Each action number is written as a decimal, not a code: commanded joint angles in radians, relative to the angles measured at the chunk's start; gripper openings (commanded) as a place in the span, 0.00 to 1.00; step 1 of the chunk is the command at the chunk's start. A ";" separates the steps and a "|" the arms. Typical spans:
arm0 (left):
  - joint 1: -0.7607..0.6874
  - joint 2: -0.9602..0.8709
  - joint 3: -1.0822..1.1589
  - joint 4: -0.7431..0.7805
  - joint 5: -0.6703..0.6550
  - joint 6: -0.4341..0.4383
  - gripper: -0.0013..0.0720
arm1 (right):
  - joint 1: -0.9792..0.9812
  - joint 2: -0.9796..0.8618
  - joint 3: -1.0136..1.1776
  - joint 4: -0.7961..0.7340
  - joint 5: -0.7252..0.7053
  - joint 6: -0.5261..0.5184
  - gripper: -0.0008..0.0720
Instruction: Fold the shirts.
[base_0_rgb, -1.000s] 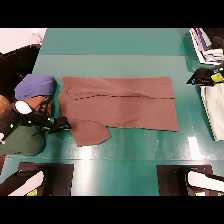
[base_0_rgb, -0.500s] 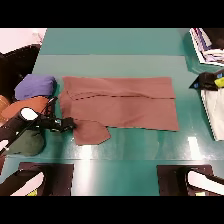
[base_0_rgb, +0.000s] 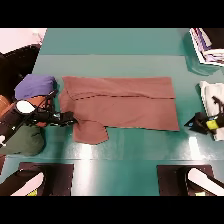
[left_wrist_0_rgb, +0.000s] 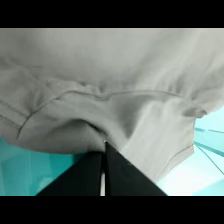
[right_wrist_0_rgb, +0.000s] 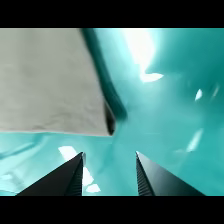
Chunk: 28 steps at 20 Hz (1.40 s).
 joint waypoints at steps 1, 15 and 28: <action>0.000 0.001 0.007 0.007 -0.003 0.002 0.05 | -0.032 -0.027 -0.161 0.149 -0.108 -0.058 0.54; 0.000 0.289 0.007 0.283 -0.346 -0.167 0.05 | 0.146 0.163 -0.084 -0.071 -0.016 -0.063 0.03; 0.000 0.075 0.285 0.299 -0.112 -0.092 0.05 | 0.341 0.026 0.344 -0.128 -0.052 -0.034 0.03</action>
